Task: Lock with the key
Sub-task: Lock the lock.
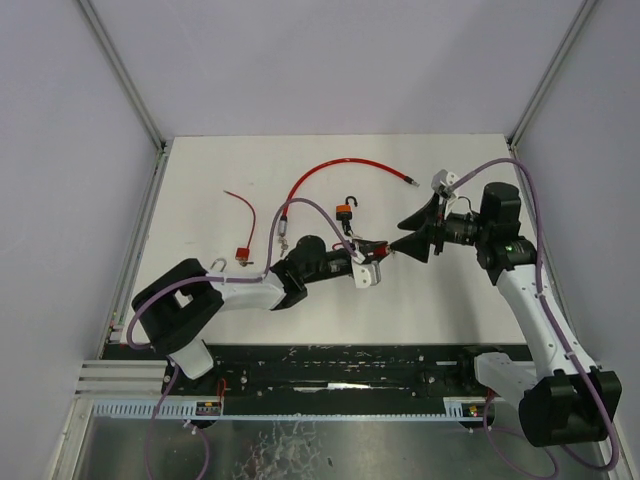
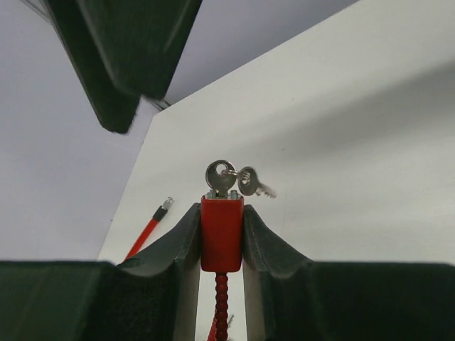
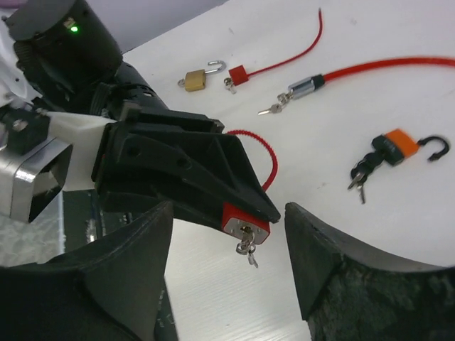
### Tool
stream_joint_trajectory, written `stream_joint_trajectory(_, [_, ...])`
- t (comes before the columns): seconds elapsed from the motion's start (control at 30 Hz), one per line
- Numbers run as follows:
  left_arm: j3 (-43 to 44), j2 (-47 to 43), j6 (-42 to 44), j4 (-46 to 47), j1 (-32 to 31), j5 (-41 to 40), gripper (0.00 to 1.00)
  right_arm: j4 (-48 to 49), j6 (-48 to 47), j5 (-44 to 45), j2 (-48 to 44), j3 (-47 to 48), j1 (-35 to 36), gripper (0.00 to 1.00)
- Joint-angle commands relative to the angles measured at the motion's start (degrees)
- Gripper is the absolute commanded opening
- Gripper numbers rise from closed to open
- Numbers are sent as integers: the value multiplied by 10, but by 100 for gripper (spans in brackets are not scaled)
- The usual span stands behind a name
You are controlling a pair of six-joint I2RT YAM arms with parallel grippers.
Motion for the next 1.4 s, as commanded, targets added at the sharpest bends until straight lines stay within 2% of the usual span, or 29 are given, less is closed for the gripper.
stream_joint_trajectory(0.0, [-7, -5, 98, 11, -3, -25, 0, 51, 76, 10, 20, -15, -5, 65])
stream_joint_trajectory(0.1, [-9, -6, 102, 14, -3, -24, 0, 24, 71, 25, 41, -7, -5, 57])
stream_joint_trajectory(0.4, [-10, -7, 104, 18, -3, -25, 0, -4, 74, 16, 92, -4, -5, 48])
stream_joint_trajectory(0.67, [-12, -6, 104, 20, -3, -22, 0, -3, 80, 11, 103, -4, -3, 35])
stream_joint_trajectory(0.8, [-13, -8, 104, 23, -3, -22, 0, 4, 94, -3, 112, -7, 1, 25])
stream_joint_trajectory(1.03, [-17, -6, 117, 33, -3, -30, 0, 6, 119, -12, 126, -4, 8, 1])
stream_joint_trajectory(1.37, [-18, 8, 195, 26, -9, -81, 0, 10, 220, -65, 196, 9, 5, 0])
